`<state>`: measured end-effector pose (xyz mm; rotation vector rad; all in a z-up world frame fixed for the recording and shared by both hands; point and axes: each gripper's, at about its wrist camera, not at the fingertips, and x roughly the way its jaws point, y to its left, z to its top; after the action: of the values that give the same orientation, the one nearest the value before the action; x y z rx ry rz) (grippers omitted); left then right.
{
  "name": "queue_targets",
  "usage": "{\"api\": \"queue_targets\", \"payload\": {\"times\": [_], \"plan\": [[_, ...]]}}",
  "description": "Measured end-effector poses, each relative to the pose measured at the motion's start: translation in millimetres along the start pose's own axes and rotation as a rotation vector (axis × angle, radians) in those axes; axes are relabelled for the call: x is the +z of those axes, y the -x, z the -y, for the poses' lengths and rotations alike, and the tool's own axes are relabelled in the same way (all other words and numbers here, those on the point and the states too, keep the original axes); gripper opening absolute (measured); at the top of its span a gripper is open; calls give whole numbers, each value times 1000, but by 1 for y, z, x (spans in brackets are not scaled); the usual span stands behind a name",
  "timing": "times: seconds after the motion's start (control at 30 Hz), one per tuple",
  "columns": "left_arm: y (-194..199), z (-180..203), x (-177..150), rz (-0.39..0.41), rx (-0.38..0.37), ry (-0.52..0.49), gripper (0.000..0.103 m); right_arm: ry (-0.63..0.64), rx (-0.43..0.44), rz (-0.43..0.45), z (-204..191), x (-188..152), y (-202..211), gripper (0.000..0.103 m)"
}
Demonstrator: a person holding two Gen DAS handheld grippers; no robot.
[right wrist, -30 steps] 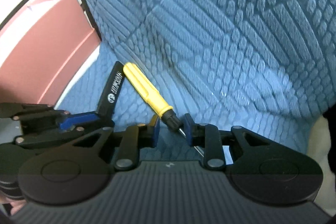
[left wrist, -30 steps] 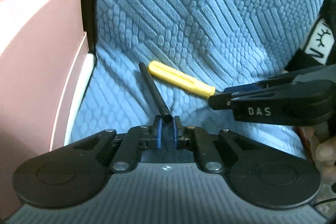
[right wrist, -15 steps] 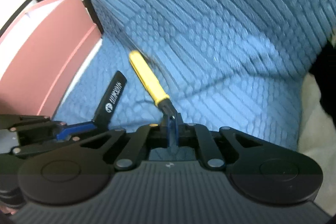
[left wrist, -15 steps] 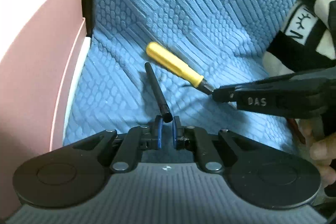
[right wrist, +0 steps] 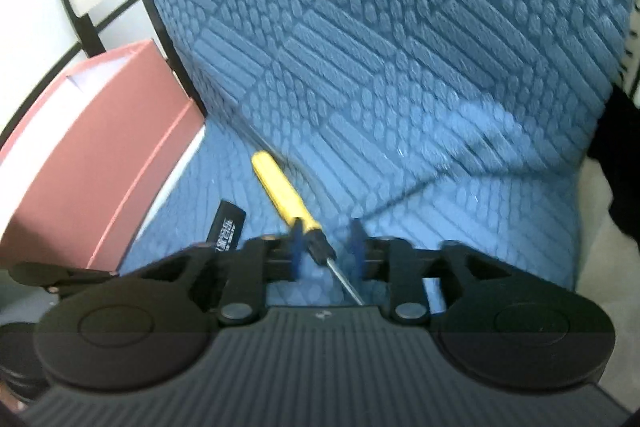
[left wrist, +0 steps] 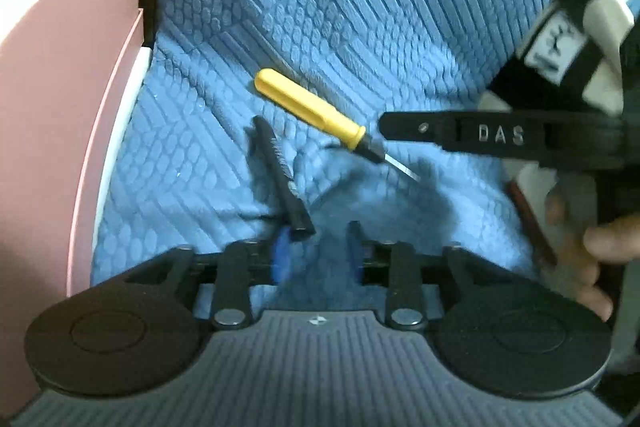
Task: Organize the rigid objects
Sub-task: 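Close left tool on USB stick while right tool closes on screwdriver handle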
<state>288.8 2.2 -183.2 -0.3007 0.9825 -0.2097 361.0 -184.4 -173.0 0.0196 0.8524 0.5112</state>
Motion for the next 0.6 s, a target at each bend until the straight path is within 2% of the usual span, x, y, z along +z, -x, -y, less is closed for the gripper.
{"api": "queue_targets", "payload": {"times": [0.13,0.2,0.33,0.53,0.6], "plan": [[-3,-8,6,29,-24,76,46,46,52,-16,-9,1,-8,37],[-3,-8,8,43,-12,83,46,80,68,-19,-13,1,-11,37],[-5,-7,10,65,-6,93,46,70,61,-35,-9,4,-20,37],[-7,-10,8,100,25,93,41,117,63,-51,-12,3,-31,34],[-8,-10,8,107,33,99,41,157,37,-59,-15,2,-36,32]]}}
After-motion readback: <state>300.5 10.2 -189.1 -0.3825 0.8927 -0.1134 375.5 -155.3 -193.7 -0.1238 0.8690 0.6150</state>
